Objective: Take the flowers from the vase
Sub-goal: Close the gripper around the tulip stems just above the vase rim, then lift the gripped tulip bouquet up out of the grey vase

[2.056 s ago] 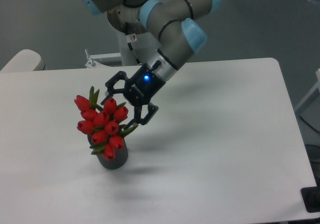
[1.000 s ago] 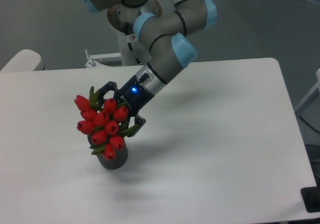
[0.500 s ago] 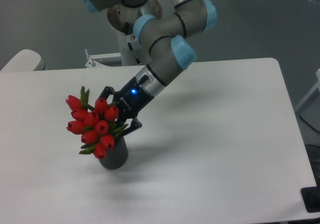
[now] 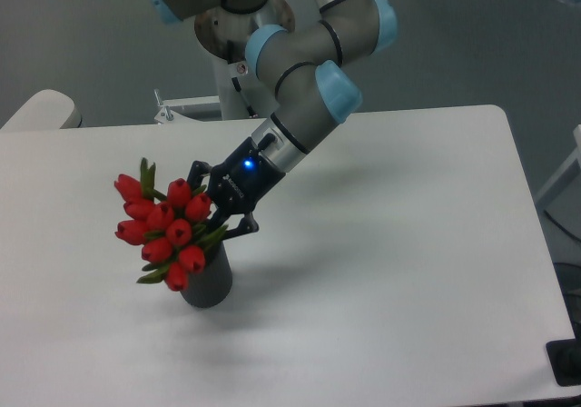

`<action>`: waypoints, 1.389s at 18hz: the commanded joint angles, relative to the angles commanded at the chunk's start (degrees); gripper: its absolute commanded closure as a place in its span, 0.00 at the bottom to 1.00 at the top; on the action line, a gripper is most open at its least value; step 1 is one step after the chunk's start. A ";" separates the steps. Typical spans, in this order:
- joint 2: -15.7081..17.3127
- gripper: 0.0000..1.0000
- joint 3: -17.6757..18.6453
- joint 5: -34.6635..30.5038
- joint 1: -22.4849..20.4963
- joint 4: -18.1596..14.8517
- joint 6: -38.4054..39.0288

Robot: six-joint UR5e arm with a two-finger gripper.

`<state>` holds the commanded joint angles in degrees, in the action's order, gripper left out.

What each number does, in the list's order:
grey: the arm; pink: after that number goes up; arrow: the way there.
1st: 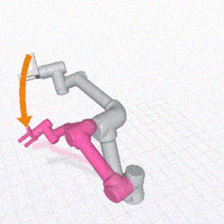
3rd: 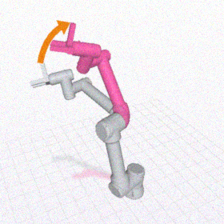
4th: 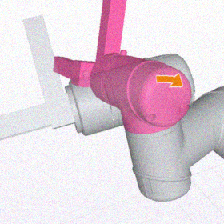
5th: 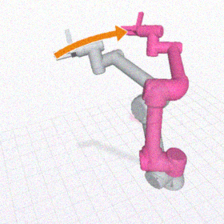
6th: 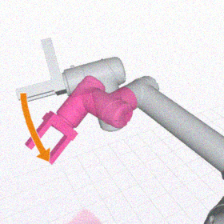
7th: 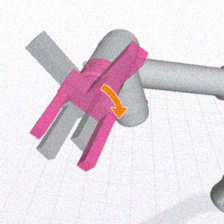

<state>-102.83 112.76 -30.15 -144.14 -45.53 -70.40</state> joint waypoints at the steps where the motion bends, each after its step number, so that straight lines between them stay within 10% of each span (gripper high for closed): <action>1: 0.00 0.75 0.00 0.00 0.09 0.00 0.00; 25: 4.22 0.88 -2.55 5.35 -3.34 -0.09 7.12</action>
<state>-98.62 110.22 -24.79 -147.48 -45.62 -63.28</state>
